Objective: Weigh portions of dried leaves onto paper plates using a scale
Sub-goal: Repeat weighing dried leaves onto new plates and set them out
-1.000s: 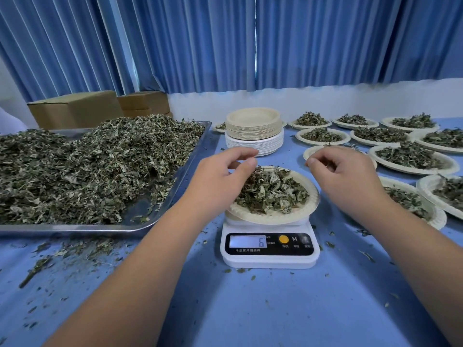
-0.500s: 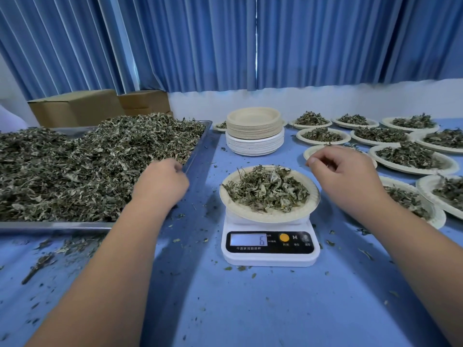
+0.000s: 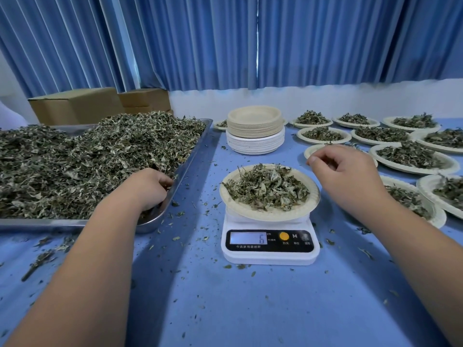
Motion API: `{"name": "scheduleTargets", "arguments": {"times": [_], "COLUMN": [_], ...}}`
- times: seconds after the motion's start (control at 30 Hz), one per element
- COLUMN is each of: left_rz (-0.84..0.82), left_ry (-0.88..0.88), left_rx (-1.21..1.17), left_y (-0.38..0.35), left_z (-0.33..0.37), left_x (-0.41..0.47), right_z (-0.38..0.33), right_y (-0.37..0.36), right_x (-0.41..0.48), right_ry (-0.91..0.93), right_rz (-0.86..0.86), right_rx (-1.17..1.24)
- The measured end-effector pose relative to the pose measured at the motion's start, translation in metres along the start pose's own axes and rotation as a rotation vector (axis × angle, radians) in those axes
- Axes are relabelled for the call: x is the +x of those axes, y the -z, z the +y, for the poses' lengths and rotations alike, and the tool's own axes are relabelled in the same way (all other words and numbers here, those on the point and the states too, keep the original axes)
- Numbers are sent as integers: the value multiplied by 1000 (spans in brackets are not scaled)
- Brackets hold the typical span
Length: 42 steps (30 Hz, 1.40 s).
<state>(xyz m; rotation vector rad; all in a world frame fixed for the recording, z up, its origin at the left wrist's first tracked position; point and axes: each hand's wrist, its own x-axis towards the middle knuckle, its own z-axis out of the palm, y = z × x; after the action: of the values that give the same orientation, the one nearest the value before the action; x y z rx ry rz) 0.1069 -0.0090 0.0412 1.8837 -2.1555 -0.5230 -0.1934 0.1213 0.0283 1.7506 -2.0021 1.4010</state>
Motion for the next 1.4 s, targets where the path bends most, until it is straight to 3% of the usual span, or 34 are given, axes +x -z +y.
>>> {"name": "scheduleTargets", "arguments": {"times": [0.5, 0.77, 0.87, 1.0, 1.13, 1.27, 1.4], "left_rz": [126, 244, 386, 520, 445, 299, 116], "left_ry": [-13, 30, -55, -373, -439, -307, -206], "left_rx": [113, 20, 50, -99, -198, -167, -391], "left_y": [-9, -8, -12, -24, -39, -42, -41], "left_z": [-13, -6, 8, 40, 65, 66, 68], "left_x": [14, 6, 0, -14, -27, -27, -27], "right_z": [-1, 1, 2, 4, 6, 7, 7], "right_y": [1, 0, 0, -1, -1, -1, -1], "right_x": [0, 0, 0, 1, 3, 5, 4], "right_ry": [-10, -39, -59, -69, -103, -192, -218], "right_rz": [-12, 2, -1, -34, -57, -184, -253], "right_rx": [-8, 30, 54, 27, -37, -143, -179]}}
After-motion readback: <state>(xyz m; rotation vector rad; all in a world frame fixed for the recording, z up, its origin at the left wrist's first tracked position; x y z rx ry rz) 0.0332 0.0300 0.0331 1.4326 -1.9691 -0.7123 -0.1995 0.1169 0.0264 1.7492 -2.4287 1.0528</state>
